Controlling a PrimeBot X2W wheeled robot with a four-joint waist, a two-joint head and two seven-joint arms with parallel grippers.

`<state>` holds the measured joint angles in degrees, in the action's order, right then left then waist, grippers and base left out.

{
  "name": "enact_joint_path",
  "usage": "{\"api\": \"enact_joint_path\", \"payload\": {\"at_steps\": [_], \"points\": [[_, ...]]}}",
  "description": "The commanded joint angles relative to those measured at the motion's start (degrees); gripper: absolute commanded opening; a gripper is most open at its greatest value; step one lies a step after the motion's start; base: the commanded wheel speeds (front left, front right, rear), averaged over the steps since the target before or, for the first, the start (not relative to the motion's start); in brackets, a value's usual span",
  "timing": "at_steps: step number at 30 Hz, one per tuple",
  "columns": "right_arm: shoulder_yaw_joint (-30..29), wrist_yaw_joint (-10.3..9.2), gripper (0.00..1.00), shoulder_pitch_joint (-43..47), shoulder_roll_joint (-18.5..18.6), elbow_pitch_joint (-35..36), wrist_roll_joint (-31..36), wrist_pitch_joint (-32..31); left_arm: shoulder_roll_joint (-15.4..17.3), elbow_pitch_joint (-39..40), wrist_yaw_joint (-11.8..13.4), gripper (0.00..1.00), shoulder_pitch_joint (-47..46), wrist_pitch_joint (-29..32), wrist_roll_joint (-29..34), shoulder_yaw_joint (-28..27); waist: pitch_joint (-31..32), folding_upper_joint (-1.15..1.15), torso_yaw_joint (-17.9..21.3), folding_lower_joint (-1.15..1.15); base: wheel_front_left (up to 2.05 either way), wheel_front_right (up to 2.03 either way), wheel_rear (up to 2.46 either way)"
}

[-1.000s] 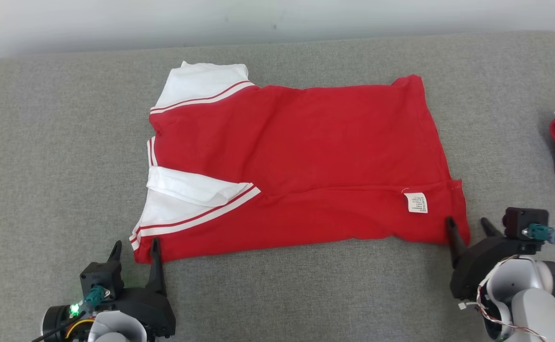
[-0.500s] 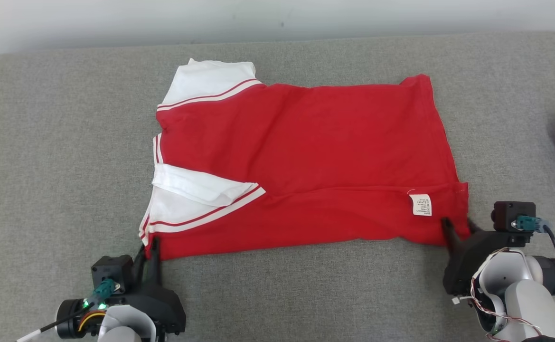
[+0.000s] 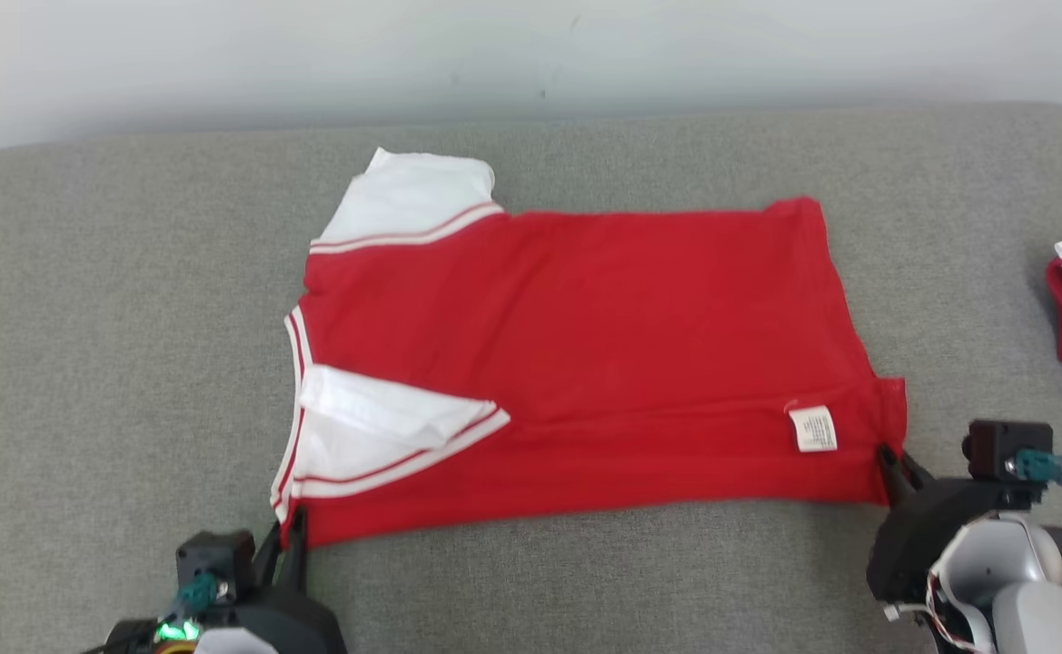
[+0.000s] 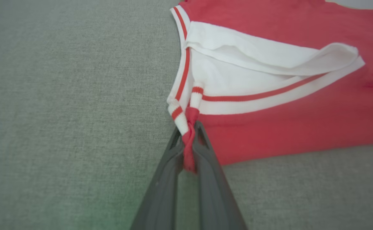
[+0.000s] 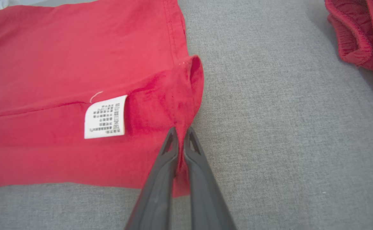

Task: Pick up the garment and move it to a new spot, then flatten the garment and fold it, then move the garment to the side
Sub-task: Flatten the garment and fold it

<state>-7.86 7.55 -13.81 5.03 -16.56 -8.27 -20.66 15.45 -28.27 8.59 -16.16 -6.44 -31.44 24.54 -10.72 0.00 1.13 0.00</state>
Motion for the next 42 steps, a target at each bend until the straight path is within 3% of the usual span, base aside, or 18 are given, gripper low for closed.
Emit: {"api": "enact_joint_path", "payload": {"at_steps": [1,9,23,24,25,26,35,42], "points": [[-0.5,-0.16,0.0,1.9,0.2,1.7,-0.8,-0.5,1.0,1.2,0.5,0.0,2.1,0.5,0.0,0.0,0.8,0.0,0.1,0.0,0.0,0.0,0.0],[-1.8,-0.16,0.0,8.7,-0.8,9.7,-1.5,-3.7,3.3,9.1,3.3,0.0,9.5,2.6,-0.3,0.2,1.7,0.0,0.7,0.0,0.0,0.0,0.0],[-2.5,-0.16,0.0,16.9,-2.0,13.1,-1.8,-4.7,5.2,15.0,6.1,0.0,17.1,3.1,-1.8,-0.6,2.7,0.0,0.3,0.0,0.0,0.0,0.0],[-2.4,-0.16,0.24,17.1,-2.0,12.7,-2.2,-4.4,5.1,15.0,6.0,0.33,17.2,2.5,-1.9,-0.7,2.8,0.0,0.3,0.0,0.0,0.0,0.0],[-2.2,-0.16,0.75,17.2,-2.0,12.4,-2.5,-4.3,4.9,14.9,5.9,0.77,17.3,1.9,-1.7,-0.7,3.0,0.0,0.4,0.0,0.0,0.0,0.0],[-2.0,-0.16,1.0,17.1,-2.0,12.1,-2.8,-4.1,4.8,14.6,6.0,1.0,17.4,1.5,-1.8,-0.7,3.1,0.0,0.4,0.0,0.0,0.0,0.0],[-2.3,-0.16,1.0,14.6,-2.1,13.1,-2.1,-3.3,4.7,15.5,5.8,1.0,16.7,-0.8,-3.1,-2.5,3.4,0.0,1.2,0.0,0.0,0.0,0.0],[-1.6,-0.16,1.0,7.0,-1.7,15.2,-0.6,-5.9,7.2,18.1,2.7,1.0,10.8,-2.1,-3.0,-3.9,0.8,0.0,2.0,0.0,0.0,0.0,0.0]]}}
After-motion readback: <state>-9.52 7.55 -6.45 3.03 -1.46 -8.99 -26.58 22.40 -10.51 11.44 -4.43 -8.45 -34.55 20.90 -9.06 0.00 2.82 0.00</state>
